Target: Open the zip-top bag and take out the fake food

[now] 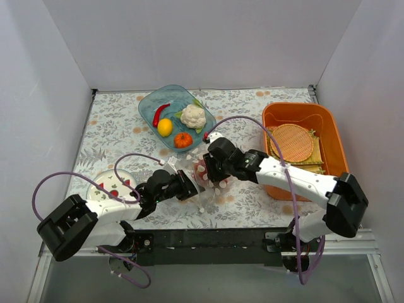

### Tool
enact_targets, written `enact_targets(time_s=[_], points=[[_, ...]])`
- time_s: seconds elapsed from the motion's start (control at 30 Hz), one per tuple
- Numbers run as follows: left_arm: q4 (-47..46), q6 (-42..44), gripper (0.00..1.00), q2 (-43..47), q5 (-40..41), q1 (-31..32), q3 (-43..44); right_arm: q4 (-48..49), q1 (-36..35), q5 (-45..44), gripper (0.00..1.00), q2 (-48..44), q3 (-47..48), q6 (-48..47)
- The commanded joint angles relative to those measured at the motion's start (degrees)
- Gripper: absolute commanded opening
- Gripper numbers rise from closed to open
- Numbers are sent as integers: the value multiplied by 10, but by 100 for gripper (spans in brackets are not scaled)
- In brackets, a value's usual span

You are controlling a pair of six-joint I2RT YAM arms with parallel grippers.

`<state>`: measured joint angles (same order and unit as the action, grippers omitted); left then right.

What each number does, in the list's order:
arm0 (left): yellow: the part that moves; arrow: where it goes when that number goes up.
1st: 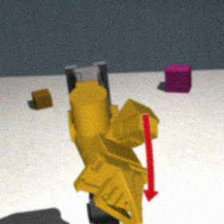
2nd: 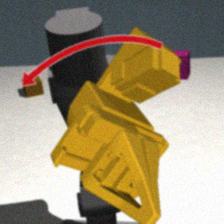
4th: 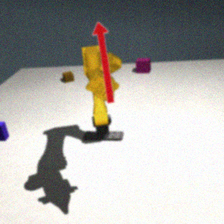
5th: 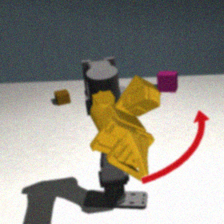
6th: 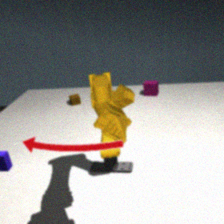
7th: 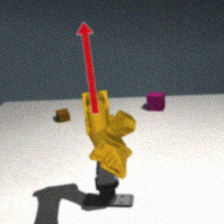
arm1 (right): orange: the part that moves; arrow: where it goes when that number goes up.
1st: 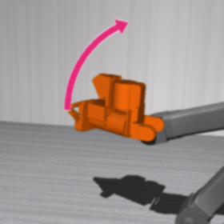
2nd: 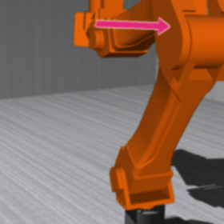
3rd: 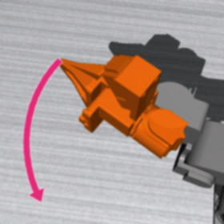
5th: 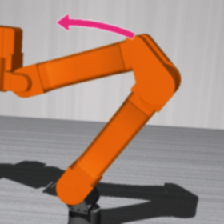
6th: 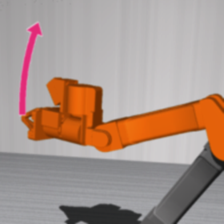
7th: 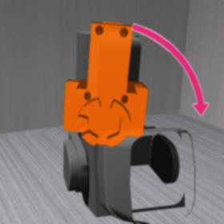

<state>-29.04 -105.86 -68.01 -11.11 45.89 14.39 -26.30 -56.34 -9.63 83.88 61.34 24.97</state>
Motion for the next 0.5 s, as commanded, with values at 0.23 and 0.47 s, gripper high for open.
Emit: enact_targets(time_s=[0.23, 0.47], points=[[-8, 3, 11, -22, 2, 3, 4, 1, -78, -23, 56, -36, 71, -26], [14, -2, 13, -6, 13, 3, -5, 20, -95, -18, 56, 7, 75, -22]])
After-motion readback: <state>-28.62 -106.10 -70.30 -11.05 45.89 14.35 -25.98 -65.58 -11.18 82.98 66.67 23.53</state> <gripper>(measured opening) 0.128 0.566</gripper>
